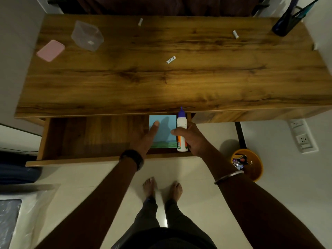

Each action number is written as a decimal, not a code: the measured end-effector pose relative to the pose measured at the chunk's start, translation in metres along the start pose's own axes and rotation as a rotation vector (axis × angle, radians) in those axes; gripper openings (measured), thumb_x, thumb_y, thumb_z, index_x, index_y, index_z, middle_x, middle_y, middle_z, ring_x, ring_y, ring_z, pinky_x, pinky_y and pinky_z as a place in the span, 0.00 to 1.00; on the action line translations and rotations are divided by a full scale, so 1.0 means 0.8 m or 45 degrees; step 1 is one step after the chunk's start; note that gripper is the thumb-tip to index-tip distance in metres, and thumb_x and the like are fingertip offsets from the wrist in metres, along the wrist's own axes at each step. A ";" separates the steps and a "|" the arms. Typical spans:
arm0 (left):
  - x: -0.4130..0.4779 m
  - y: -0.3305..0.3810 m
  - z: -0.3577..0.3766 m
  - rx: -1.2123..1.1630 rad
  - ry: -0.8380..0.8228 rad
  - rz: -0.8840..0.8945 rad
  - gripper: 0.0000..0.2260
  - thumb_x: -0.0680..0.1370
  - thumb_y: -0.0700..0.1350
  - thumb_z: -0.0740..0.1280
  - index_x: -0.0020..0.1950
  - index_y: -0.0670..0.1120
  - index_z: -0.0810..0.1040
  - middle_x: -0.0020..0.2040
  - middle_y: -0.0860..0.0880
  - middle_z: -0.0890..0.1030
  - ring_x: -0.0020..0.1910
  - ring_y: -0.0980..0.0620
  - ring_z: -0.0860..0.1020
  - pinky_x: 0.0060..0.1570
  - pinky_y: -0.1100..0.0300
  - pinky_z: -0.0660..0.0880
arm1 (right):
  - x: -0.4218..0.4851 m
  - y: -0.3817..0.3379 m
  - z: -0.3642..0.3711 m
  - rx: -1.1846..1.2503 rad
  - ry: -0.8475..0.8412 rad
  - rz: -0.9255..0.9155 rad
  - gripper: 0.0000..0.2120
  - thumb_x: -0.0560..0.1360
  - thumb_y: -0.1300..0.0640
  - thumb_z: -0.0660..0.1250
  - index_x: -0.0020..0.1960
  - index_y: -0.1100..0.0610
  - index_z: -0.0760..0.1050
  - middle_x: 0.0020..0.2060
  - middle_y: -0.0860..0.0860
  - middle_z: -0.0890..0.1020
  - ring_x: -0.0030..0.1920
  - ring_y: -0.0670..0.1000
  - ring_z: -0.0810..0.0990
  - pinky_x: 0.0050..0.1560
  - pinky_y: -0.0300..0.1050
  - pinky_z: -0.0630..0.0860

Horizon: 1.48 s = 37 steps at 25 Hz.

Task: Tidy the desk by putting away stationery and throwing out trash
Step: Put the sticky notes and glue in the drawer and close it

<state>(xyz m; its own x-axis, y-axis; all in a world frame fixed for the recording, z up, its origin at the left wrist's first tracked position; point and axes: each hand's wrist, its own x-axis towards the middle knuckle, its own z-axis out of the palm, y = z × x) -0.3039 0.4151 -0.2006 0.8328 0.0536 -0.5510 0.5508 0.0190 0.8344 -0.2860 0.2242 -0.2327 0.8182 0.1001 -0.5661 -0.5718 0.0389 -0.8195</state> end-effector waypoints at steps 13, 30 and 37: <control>0.148 -0.106 0.000 0.055 -0.150 -0.450 0.21 0.81 0.43 0.68 0.73 0.38 0.71 0.69 0.41 0.77 0.66 0.39 0.77 0.68 0.40 0.73 | 0.041 -0.013 0.018 -1.598 0.299 0.025 0.25 0.72 0.41 0.75 0.63 0.55 0.77 0.55 0.54 0.82 0.56 0.57 0.82 0.55 0.52 0.80; 0.169 -0.113 0.043 1.320 -0.226 -0.219 0.27 0.73 0.63 0.71 0.67 0.49 0.77 0.60 0.45 0.81 0.57 0.40 0.80 0.54 0.46 0.79 | 0.060 -0.021 0.056 -2.336 0.064 0.240 0.25 0.79 0.53 0.70 0.73 0.60 0.69 0.68 0.59 0.74 0.68 0.60 0.75 0.62 0.53 0.79; 0.152 -0.097 0.045 1.673 -0.297 -0.273 0.37 0.75 0.69 0.65 0.75 0.46 0.70 0.69 0.40 0.75 0.65 0.39 0.76 0.61 0.46 0.76 | 0.075 -0.043 0.025 -1.535 -0.082 0.395 0.10 0.80 0.56 0.66 0.58 0.60 0.77 0.47 0.57 0.82 0.42 0.54 0.83 0.37 0.46 0.81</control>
<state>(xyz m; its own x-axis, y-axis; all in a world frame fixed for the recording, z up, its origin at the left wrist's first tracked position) -0.2436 0.3845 -0.3326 0.6421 -0.0015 -0.7666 0.2058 -0.9630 0.1742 -0.2185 0.2487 -0.2367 0.6348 -0.0080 -0.7726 -0.2929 -0.9278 -0.2311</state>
